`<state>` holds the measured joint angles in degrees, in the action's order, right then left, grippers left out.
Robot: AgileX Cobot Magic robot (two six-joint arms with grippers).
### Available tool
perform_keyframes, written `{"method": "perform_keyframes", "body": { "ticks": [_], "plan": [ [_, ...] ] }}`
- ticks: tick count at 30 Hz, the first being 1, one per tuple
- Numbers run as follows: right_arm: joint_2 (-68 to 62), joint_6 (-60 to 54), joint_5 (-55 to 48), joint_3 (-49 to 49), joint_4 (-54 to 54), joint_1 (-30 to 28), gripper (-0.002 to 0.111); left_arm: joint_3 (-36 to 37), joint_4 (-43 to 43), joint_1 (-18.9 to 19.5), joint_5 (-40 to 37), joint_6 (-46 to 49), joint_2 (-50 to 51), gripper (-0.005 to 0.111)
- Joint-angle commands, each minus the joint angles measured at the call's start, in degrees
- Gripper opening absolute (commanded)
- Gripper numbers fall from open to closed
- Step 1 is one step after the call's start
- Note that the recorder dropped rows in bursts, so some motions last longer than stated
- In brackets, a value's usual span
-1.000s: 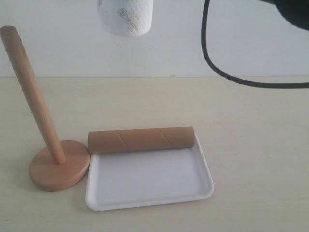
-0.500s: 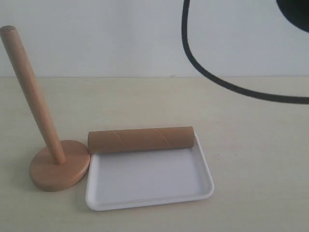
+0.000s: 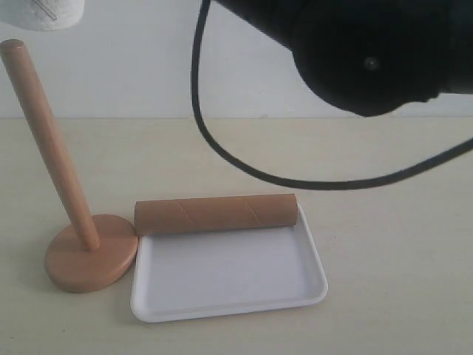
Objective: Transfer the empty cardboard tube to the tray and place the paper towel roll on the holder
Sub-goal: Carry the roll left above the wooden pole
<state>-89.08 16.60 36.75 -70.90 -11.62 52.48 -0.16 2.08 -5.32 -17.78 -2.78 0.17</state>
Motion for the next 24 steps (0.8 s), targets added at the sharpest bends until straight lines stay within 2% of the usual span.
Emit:
{"method": "perform_keyframes", "body": {
  "ticks": [1, 19, 24],
  "plan": [
    [-2.35, 2.81, 1.51, -4.35, -0.86, 0.1, 0.0, 0.16, 0.25, 0.15, 0.02, 0.38, -0.17, 0.004],
    [-11.58, 5.95, 1.03, -7.87, -3.2, 0.2, 0.0, 0.16, 0.25, 0.15, 0.02, 0.38, -0.17, 0.004],
    [-12.51, 5.78, -5.21, -7.87, -4.44, 0.2, 0.0, 0.16, 0.25, 0.15, 0.02, 0.38, -0.17, 0.004]
  ]
}}
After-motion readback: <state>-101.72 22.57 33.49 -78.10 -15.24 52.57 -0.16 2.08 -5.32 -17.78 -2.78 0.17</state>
